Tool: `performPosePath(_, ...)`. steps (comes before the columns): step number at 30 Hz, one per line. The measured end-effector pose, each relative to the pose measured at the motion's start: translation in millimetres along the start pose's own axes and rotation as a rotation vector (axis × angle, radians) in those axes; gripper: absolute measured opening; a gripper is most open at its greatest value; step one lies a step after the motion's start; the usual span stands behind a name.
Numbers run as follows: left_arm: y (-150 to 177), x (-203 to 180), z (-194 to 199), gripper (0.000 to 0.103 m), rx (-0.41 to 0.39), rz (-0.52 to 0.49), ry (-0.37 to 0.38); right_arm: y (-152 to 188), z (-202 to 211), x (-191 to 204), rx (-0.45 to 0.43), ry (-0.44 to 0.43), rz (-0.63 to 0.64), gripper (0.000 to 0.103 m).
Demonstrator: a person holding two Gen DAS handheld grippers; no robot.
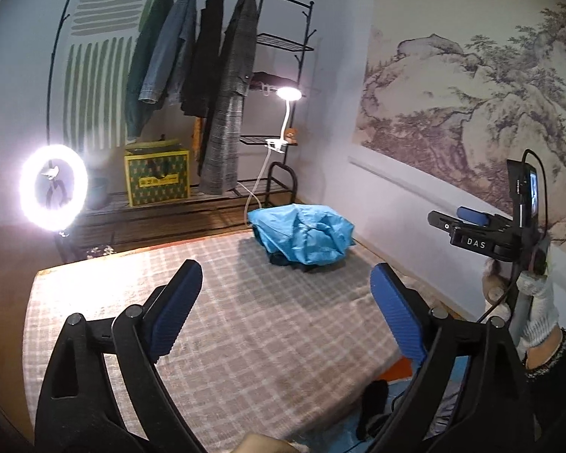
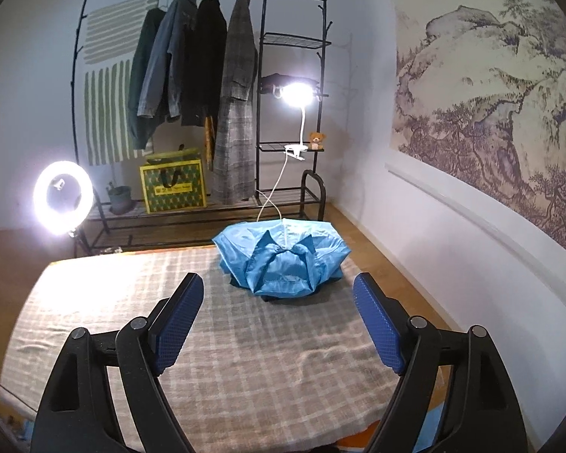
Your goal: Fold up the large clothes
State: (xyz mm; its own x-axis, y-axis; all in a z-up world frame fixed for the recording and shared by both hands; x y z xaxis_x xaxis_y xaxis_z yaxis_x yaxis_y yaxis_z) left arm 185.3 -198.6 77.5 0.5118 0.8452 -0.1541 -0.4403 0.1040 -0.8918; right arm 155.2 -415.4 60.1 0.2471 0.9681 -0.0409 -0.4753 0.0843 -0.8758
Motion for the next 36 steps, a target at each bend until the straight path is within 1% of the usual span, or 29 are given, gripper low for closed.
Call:
performPosePath(2,5.9,3.4,-8.1,0.101,-0.012,-0.004,-0.029,5.2,-6.0,6.3,-0.004,0.011,0.01,0.082)
performPosePath(6,16.7,10.4,-26.5,0.102,-0.027,-0.005,-0.076,15.5,-18.3,16.5,-0.026,0.031,0.003,0.082)
performPosePath(10,27.2,13.5,-42.9,0.103,-0.034,-0.015,-0.108,24.9,-35.0,24.9,-0.03,0.026,-0.011,0.082)
performPosePath(14,36.6,17.4,-56.8,0.103,-0.056,-0.023,-0.121,32.3,-51.8,29.8,-0.034,0.034,-0.016,0.082)
performPosePath(16,42.7,22.1,-64.5,0.103,-0.063,-0.025,-0.144,34.6,-61.0,31.0,-0.029,0.038,-0.011,0.082)
performPosePath(18,50.5,28.3,-76.3,0.103,-0.038,-0.03,-0.162,36.2,-67.9,31.6,-0.029,0.051,-0.007,0.082)
performPosePath(24,69.3,48.8,-99.9,0.103,0.029,0.013,-0.162,43.8,-86.8,41.2,-0.01,0.059,0.023,0.082)
performPosePath(29,77.2,58.8,-105.0,0.103,0.047,0.03,-0.179,46.6,-96.9,48.1,0.012,0.044,0.039,0.082)
performPosePath(36,79.1,65.5,-101.4,0.103,0.05,0.055,-0.179,53.9,-104.8,52.4,0.028,0.083,0.071,0.082)
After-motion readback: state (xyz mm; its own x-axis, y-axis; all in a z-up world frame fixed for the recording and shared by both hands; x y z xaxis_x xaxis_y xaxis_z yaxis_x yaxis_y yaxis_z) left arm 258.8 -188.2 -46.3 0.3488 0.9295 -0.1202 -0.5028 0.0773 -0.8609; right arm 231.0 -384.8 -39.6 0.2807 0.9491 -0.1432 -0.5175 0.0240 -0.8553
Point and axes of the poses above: each gripper's, at about its wrist camera, not at the fingertips, and z roughly against the way its jaws point, x to its left, y to its underside, the point moved 2 cm from there along -z, roughly the way its jaws point
